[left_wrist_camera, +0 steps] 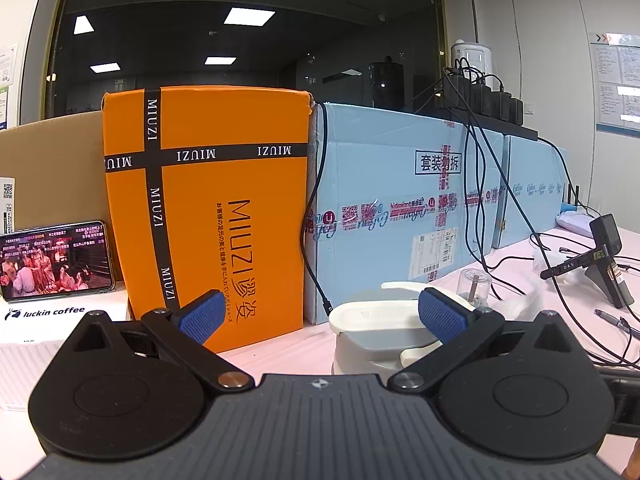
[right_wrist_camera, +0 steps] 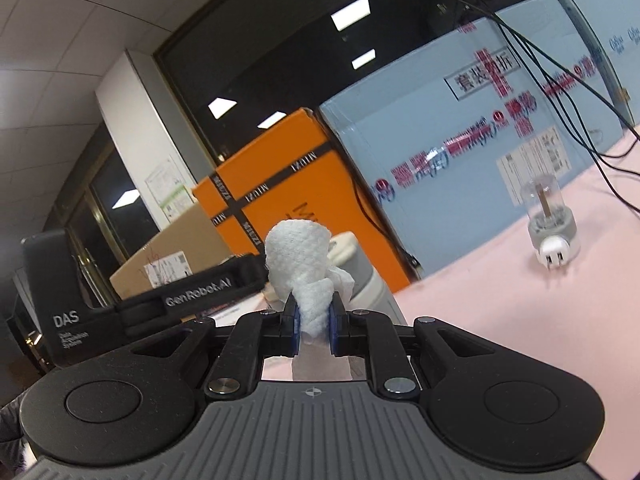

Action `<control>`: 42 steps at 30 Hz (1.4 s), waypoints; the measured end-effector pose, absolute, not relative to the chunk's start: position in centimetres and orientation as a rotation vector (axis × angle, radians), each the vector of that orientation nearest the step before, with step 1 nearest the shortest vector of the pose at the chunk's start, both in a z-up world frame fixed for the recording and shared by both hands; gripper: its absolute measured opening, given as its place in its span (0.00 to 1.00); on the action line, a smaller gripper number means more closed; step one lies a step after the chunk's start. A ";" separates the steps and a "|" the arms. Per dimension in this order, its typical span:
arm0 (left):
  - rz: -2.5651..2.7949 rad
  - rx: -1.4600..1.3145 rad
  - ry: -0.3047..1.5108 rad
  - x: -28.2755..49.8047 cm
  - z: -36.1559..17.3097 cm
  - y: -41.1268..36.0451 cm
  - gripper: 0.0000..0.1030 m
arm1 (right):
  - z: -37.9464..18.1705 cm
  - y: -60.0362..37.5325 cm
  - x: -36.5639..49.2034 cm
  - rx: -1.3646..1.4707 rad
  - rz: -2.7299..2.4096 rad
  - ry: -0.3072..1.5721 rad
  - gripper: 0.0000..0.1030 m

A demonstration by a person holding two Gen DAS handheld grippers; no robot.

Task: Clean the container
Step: 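Wipe around the tumbler body with the right tool while the left tool holds the lid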

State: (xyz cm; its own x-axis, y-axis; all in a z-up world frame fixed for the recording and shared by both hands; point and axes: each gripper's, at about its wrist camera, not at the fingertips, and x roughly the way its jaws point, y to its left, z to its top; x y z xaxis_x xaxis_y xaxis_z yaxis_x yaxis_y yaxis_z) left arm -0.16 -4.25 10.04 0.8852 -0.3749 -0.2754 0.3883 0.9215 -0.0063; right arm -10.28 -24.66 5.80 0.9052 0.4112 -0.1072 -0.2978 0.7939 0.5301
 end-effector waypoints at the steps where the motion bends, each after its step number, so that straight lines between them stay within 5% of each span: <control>1: -0.397 0.049 0.277 -0.2 10.0 -4.2 1.00 | 5.8 -24.6 -10.2 0.517 0.388 0.219 0.12; 28: -0.395 0.042 0.274 -0.1 9.9 -4.2 1.00 | 1.8 -23.7 -8.2 0.374 0.319 0.390 0.13; 37: -0.399 0.038 0.275 -0.1 9.9 -4.0 1.00 | 2.4 -22.0 -8.9 0.156 0.202 0.329 0.42; 42: -0.403 0.038 0.275 -0.1 9.9 -4.0 1.00 | 2.5 -22.3 -8.4 0.116 0.206 0.355 0.43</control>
State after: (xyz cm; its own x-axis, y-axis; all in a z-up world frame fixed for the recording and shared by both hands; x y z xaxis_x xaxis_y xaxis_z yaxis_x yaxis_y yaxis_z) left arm -0.12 -4.01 9.93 0.8835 -0.3819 -0.2713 0.3922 0.9197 -0.0176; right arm -8.42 -22.30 2.49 0.9169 0.2203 -0.3327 -0.1796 0.9724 0.1490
